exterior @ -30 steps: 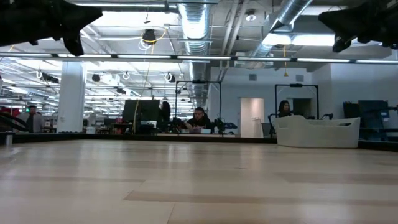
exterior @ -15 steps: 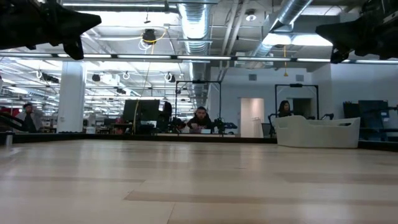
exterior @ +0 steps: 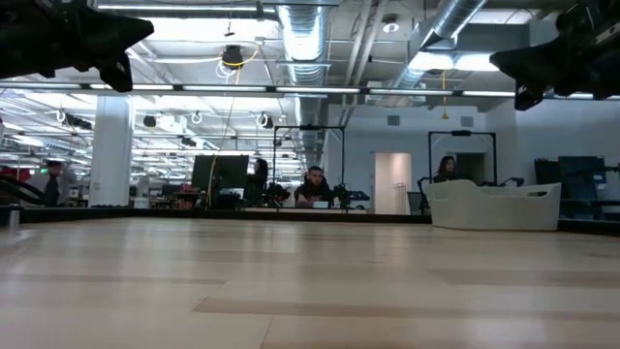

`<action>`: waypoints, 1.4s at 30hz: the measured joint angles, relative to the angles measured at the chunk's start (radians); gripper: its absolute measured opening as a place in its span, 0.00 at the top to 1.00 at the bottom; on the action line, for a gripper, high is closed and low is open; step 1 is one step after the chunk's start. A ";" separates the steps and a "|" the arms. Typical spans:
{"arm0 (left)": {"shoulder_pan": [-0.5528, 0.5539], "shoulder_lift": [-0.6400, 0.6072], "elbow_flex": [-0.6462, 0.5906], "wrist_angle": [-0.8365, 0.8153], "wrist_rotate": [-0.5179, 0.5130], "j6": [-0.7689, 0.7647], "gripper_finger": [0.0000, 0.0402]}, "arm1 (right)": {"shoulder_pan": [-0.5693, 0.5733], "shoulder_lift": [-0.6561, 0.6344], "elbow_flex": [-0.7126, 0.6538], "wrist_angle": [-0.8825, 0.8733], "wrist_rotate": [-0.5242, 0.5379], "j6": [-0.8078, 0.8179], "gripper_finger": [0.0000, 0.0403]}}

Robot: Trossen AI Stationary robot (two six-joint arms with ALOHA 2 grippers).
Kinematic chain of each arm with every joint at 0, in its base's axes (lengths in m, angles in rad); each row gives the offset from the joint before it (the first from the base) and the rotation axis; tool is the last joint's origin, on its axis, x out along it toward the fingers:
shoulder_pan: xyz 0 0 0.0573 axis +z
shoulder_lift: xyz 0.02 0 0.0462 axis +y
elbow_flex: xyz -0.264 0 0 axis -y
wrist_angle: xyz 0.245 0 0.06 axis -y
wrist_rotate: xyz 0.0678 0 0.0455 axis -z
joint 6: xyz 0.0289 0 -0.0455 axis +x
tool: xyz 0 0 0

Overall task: Sort & place blocks by color
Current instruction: Return to Home Position

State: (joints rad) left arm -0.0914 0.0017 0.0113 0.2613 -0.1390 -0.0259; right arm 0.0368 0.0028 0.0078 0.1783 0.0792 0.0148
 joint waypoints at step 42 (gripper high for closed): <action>0.000 0.000 0.100 -0.172 0.331 0.025 1.00 | 0.000 0.010 -0.002 -0.139 -0.002 0.292 0.89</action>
State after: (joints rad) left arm -0.0914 0.0015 0.1109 0.0894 0.1919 -0.0008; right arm 0.0368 0.0132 0.0059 0.0398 0.0772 0.3069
